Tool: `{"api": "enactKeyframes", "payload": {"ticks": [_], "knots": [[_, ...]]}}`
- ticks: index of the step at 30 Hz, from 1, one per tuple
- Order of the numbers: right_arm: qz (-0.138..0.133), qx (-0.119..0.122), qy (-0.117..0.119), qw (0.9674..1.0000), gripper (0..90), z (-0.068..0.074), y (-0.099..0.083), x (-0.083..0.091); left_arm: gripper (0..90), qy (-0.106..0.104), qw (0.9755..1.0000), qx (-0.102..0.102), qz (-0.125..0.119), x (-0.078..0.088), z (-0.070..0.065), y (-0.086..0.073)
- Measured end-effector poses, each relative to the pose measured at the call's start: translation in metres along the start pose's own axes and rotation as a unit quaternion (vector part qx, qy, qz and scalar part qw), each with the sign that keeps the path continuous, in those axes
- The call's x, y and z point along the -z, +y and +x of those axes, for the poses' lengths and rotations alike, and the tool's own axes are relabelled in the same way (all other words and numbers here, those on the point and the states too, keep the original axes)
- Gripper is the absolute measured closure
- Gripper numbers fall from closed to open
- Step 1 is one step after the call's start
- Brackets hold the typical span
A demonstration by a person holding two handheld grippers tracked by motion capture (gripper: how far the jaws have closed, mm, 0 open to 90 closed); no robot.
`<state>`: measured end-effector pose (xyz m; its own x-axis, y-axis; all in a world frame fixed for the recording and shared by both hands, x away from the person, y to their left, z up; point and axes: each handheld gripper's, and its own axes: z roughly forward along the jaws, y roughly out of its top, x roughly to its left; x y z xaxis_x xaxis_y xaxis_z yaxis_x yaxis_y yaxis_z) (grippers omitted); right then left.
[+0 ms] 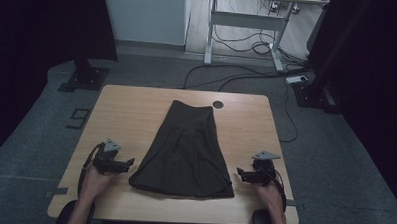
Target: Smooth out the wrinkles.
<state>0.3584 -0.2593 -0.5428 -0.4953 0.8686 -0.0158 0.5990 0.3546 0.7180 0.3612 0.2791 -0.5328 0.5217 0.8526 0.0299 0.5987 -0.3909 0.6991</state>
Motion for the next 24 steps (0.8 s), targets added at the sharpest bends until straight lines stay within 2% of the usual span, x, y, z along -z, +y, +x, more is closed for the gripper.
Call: {"api": "enactKeyframes", "payload": {"ticks": [2,4,8,10,19,21,24], "knots": [[0.002,0.000,-0.004,1.0000,11.2,-0.001,-0.002,-0.002,14.0,0.002,1.0000,0.004,0.008,-0.004,0.004,-0.003],[0.002,-0.002,-0.012,0.9999,10.0,-0.003,-0.005,-0.006,14.3,0.022,0.9996,0.008,0.017,-0.009,0.005,-0.004],[-0.006,-0.025,-0.008,0.9996,2.8,-0.008,-0.010,-0.009,13.1,-0.002,0.9995,0.031,0.010,-0.011,0.012,-0.009],[-0.002,-0.024,-0.008,0.9997,0.0,-0.008,-0.010,-0.010,13.0,-0.002,0.9996,0.024,0.012,-0.011,0.013,-0.009],[0.000,-0.025,-0.010,0.9996,0.0,-0.007,-0.010,-0.011,12.2,0.000,0.9996,0.025,0.014,-0.012,0.012,-0.008],[0.004,-0.027,-0.007,0.9996,0.0,-0.007,-0.009,-0.010,13.0,0.000,0.9993,0.028,0.024,-0.012,0.011,-0.003],[0.004,-0.039,0.004,0.9992,3.2,-0.007,-0.005,-0.008,13.7,-0.001,0.9998,0.015,0.014,-0.009,0.007,0.008]]}}
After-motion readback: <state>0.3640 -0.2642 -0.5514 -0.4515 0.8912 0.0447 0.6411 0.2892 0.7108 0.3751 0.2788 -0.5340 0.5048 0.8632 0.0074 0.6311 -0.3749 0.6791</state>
